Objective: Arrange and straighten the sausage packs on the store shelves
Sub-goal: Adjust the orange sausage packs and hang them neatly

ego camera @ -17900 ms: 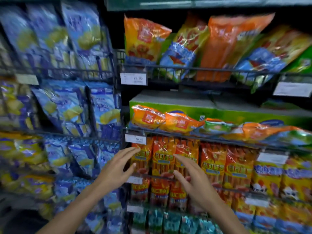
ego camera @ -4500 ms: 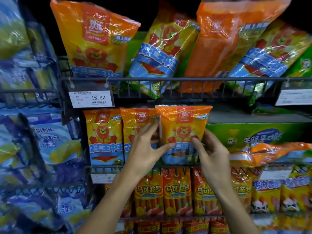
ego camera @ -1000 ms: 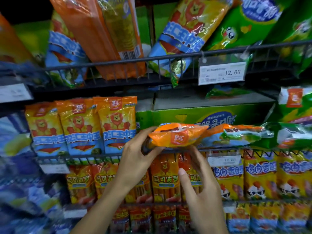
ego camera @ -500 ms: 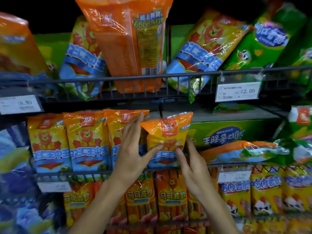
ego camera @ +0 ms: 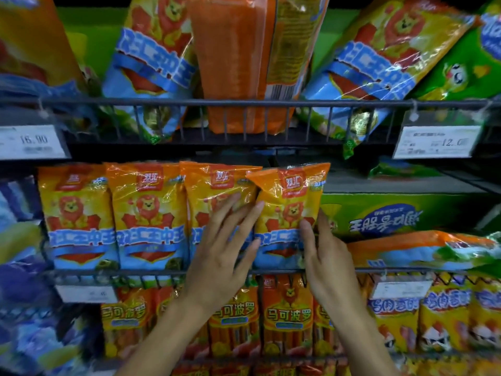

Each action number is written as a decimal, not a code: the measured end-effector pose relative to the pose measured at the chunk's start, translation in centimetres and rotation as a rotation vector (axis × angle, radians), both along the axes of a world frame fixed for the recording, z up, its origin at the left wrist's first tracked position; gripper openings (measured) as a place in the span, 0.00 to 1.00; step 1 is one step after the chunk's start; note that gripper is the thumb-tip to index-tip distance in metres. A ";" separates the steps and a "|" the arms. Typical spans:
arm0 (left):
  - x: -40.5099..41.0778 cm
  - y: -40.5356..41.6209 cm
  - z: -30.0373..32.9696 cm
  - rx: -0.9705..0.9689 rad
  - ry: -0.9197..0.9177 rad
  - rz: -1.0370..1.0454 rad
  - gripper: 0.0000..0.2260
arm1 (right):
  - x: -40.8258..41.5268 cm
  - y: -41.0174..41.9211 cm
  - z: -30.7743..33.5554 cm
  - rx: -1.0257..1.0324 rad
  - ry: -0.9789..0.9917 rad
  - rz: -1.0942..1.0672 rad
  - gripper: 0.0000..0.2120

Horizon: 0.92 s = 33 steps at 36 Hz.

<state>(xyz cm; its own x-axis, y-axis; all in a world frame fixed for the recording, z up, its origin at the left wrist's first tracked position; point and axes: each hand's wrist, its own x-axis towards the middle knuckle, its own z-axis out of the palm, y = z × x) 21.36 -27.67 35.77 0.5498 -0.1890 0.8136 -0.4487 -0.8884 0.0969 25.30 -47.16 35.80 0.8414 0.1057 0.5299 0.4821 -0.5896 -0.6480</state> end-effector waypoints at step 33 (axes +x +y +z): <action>1.8 -0.6 4.5 0.318 0.081 0.247 0.29 | 1.6 1.4 1.5 -0.104 -0.472 0.039 0.27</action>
<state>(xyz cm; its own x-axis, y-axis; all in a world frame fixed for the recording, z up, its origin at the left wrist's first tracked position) 23.19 -28.22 40.24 0.6704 -0.2782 0.6879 -0.2204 -0.9599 -0.1734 26.94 -45.75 37.34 0.5060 0.2047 0.8379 0.7322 -0.6154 -0.2918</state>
